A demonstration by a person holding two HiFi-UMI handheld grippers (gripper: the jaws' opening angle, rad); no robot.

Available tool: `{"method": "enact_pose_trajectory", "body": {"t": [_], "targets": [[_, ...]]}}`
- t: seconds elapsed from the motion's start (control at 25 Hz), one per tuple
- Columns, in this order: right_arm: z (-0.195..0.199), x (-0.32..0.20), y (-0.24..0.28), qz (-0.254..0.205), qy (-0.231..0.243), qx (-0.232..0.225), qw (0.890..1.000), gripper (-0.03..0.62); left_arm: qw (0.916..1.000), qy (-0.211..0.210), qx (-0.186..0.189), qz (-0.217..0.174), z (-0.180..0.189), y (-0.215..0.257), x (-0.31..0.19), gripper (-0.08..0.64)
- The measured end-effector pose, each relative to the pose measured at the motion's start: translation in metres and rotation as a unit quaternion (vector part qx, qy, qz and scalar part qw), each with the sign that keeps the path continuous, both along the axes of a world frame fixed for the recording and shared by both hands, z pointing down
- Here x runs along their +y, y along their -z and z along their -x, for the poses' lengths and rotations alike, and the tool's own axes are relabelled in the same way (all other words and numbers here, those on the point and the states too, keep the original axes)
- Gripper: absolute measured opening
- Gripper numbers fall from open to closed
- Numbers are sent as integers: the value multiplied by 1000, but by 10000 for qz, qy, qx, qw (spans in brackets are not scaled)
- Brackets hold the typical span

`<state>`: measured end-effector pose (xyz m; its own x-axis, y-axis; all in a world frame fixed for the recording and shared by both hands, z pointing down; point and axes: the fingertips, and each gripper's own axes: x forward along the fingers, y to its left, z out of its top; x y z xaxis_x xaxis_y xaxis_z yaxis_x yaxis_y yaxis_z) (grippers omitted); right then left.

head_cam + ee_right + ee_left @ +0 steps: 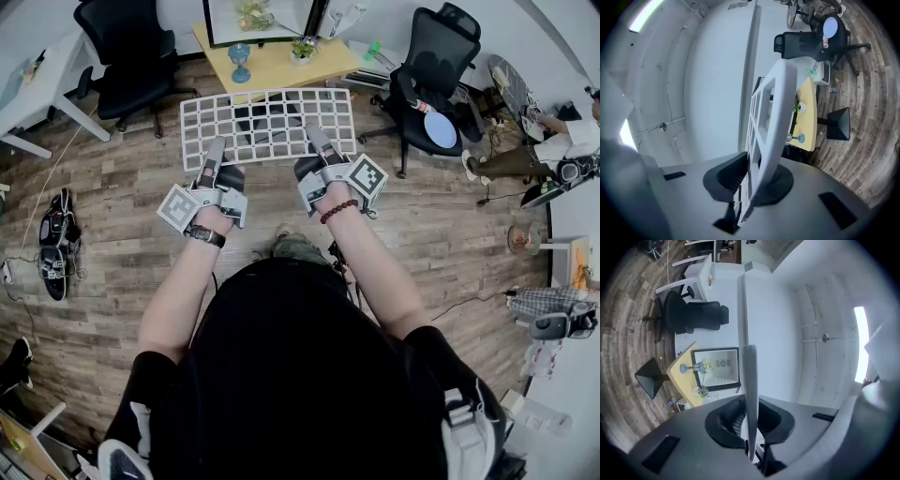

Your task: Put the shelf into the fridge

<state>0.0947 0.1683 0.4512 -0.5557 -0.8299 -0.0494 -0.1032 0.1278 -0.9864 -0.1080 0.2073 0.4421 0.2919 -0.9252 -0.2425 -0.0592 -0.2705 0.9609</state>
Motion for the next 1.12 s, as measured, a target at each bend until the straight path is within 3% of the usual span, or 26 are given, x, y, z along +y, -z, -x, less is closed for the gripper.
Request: {"method": "enact_pose_trajectory", "body": {"t": [0.36,0.56,1.12], "targets": [[-5,1,-5,51,97,6,9999,44,10000,-18,1,23,-8,-4,2,31],[-5,4,6,-252,89,138,9995,48,10000,1,53,-64,-6,2,1,31],[6,6,5,-199,-48,181,9996,46,9998,-97,164,-32,6,1,1,31]]}}
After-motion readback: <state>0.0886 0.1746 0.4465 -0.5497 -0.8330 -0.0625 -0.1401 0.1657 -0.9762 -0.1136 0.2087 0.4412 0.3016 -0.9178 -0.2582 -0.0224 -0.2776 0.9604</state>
